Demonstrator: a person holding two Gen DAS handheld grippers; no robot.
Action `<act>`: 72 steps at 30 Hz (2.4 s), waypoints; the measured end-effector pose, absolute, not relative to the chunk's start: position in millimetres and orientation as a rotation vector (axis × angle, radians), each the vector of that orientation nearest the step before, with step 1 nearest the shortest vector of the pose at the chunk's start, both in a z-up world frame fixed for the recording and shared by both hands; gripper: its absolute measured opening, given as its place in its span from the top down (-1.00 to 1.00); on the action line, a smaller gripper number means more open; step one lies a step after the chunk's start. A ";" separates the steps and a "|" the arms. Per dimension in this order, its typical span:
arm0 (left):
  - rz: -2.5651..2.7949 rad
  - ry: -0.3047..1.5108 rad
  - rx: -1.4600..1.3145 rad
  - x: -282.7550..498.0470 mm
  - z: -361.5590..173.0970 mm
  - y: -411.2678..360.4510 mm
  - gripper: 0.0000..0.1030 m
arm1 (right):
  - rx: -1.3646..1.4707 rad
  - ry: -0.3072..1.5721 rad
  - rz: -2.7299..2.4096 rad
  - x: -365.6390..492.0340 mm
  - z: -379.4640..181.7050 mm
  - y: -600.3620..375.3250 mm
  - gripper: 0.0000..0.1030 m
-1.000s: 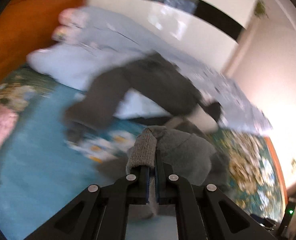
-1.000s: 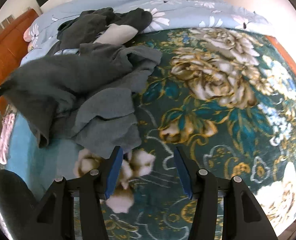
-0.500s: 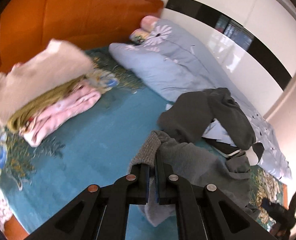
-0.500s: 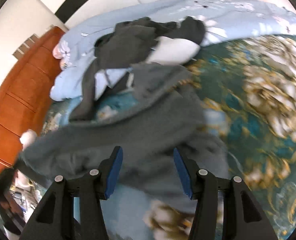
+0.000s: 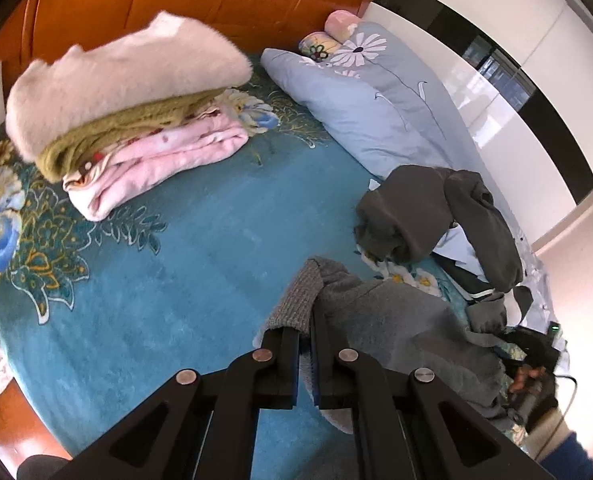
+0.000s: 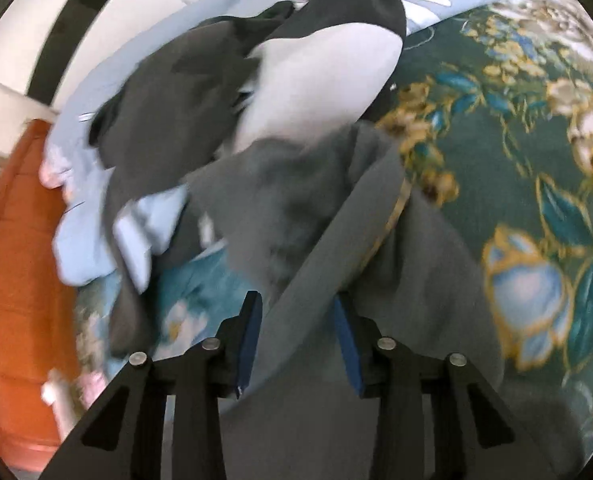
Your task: Fold clothes
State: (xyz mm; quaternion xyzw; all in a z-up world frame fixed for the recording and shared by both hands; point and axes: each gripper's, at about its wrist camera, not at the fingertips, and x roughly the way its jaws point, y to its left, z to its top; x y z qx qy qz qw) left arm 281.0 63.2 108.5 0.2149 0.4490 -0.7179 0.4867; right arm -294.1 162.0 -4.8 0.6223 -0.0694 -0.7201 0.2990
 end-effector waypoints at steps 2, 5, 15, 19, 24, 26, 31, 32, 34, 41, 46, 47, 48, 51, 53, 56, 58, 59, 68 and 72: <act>-1.755 1.099 0.517 283.3 109.0 64.1 0.91 | 1.744 -0.230 -1.920 -304.1 -18.2 160.2 0.83; -1.776 1.087 0.517 284.1 114.2 64.6 0.91 | 1.774 -0.323 -1.920 -308.5 -17.9 165.6 0.92; -2.000 0.906 0.388 257.7 199.3 74.3 0.91 | 1.277 -0.499 -2.001 -317.4 148.7 232.6 0.93; -2.129 0.784 0.325 246.5 242.5 97.5 0.91 | 1.074 -0.639 -2.018 -315.0 225.3 290.9 0.93; -2.288 0.656 0.197 258.2 292.1 141.5 0.91 | 0.786 -0.667 -2.064 -279.6 318.5 378.2 0.93; -2.334 0.613 0.167 271.0 307.0 160.1 0.91 | 0.677 -0.659 -2.081 -255.2 349.2 417.8 0.93; -2.380 0.523 0.208 288.5 327.8 180.9 0.91 | 0.485 -0.521 -2.179 -204.1 380.3 469.0 0.93; -2.378 0.518 0.229 287.2 328.9 178.9 0.91 | 0.496 -0.495 -2.197 -202.7 376.1 468.0 0.93; -2.349 0.502 0.300 278.2 323.9 169.3 0.89 | 0.556 -0.454 -2.227 -206.3 360.3 459.0 0.93; -2.161 0.711 0.541 237.4 224.8 112.5 0.87 | 1.112 -0.640 -2.170 -263.3 205.9 418.9 0.93; -2.048 0.806 0.724 211.0 166.0 67.2 0.88 | 1.415 -0.702 -2.083 -286.2 124.3 400.8 0.92; -2.039 0.819 0.747 206.0 157.5 59.8 0.88 | 1.429 -0.693 -2.086 -290.4 121.1 392.0 0.92; -2.033 0.817 0.760 202.1 152.4 50.9 0.88 | 1.424 -0.669 -2.092 -295.0 121.3 381.4 0.92; -2.010 0.813 0.801 186.7 140.8 14.9 0.88 | 1.388 -0.555 -2.113 -310.0 127.2 342.5 0.92; -1.978 0.832 0.820 177.3 127.4 -16.9 0.89 | 1.377 -0.491 -2.115 -320.7 127.9 314.7 0.93; -1.931 0.910 0.831 166.3 98.4 -64.0 0.89 | 1.420 -0.489 -2.092 -338.5 109.0 273.6 0.93; -1.875 0.953 0.893 161.5 73.0 -90.0 0.88 | 1.505 -0.537 -2.094 -347.4 83.0 250.9 0.92; -1.843 0.955 0.937 157.0 59.8 -98.7 0.88 | 1.535 -0.536 -2.093 -349.1 72.9 241.0 0.92; -1.739 0.921 1.088 123.6 15.2 -132.7 0.88 | 1.653 -0.330 -2.166 -353.6 35.9 190.2 0.92; -1.715 0.916 1.184 115.2 8.1 -126.9 0.83 | 1.673 -0.226 -2.126 -355.9 39.4 183.9 0.86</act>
